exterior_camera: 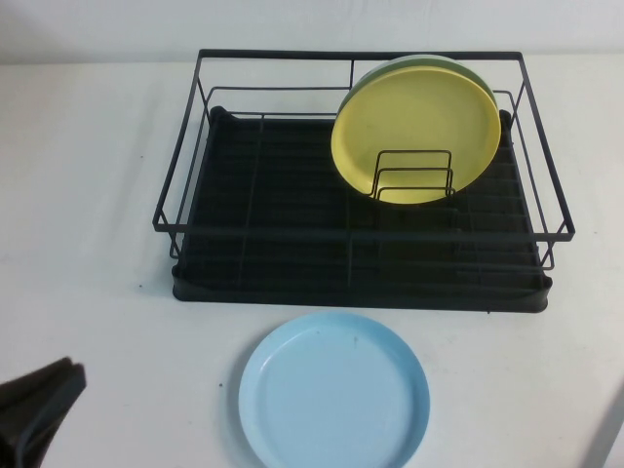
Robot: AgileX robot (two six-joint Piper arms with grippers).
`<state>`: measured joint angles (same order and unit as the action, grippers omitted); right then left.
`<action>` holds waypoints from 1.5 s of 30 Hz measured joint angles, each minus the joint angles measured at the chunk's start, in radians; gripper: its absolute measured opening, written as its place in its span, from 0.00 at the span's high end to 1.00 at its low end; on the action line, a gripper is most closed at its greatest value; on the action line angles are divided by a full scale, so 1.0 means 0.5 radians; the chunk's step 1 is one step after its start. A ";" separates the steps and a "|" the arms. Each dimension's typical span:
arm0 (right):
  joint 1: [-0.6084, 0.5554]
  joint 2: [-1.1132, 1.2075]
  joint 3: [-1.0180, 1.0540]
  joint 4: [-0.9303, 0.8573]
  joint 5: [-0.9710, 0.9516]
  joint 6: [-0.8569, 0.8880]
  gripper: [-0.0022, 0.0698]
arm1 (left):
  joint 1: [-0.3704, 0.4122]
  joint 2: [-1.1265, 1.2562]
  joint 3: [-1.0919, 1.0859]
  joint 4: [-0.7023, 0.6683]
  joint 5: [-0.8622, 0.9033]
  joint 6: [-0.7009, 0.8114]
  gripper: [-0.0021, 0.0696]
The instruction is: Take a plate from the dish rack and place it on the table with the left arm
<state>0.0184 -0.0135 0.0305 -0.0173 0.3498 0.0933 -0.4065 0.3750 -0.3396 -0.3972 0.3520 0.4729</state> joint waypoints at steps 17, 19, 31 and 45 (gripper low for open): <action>0.000 0.000 0.000 0.000 0.000 0.000 1.00 | 0.000 -0.769 0.219 0.338 0.226 -0.307 0.97; 0.000 0.000 0.000 0.000 0.000 0.000 1.00 | 0.000 -0.769 0.222 0.478 0.226 -0.477 0.97; 0.000 0.000 0.000 0.001 0.000 0.000 1.00 | 0.093 -0.765 0.714 0.980 -0.200 -1.394 0.97; 0.000 0.000 0.000 0.005 0.000 0.000 1.00 | 0.486 -0.765 0.727 0.813 -0.017 -1.120 0.97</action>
<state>0.0184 -0.0135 0.0305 -0.0150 0.3498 0.0933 -0.1636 -0.0076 0.0241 0.0095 0.3434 -0.0873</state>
